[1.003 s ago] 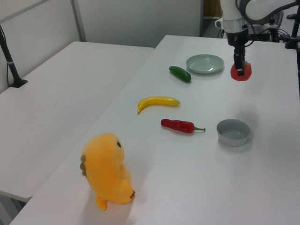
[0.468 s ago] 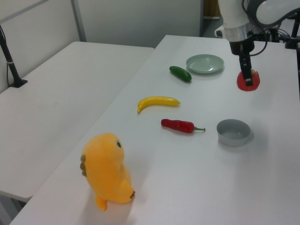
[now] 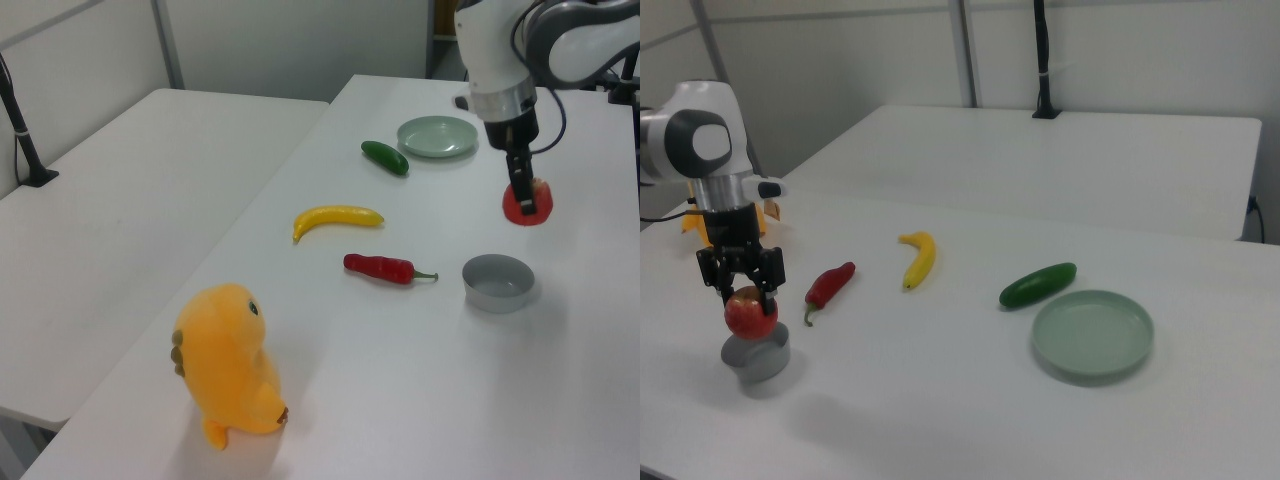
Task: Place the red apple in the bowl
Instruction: 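Carry the apple over the grey metal bowl and lower it in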
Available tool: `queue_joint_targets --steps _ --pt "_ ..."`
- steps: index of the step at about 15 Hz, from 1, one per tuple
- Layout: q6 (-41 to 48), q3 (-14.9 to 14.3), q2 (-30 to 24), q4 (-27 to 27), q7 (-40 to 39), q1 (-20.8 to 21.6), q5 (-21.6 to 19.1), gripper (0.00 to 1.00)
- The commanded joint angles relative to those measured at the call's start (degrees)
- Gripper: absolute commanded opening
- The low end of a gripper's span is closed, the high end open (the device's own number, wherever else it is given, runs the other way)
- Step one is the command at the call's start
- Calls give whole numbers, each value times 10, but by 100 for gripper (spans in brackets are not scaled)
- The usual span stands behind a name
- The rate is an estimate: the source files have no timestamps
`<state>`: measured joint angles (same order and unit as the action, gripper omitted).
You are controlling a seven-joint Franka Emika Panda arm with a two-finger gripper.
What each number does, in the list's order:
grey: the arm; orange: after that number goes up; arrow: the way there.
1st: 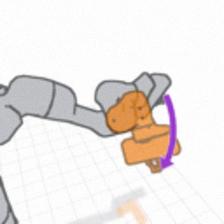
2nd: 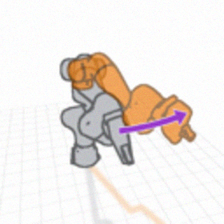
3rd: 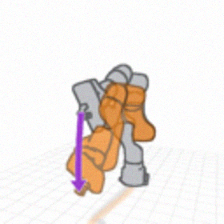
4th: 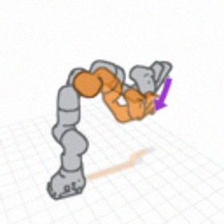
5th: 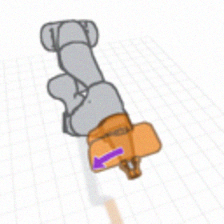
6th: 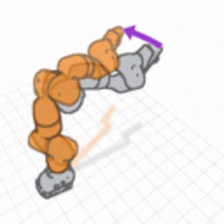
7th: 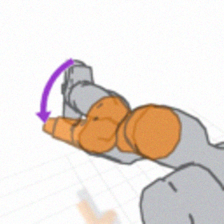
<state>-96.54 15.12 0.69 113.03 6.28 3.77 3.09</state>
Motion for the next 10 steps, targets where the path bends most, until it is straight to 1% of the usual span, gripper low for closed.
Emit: queue_joint_targets --steps 1,3,4,6,9,10 --pt "-62 1 41 14 61 21 -3 24" --pt "-97 3 62 19 76 28 1 24" --pt "-107 3 71 20 86 38 3 24" --pt "-117 4 88 20 100 41 10 24" --pt "-117 5 93 20 102 42 13 25" --pt "-117 5 94 20 101 41 12 28"
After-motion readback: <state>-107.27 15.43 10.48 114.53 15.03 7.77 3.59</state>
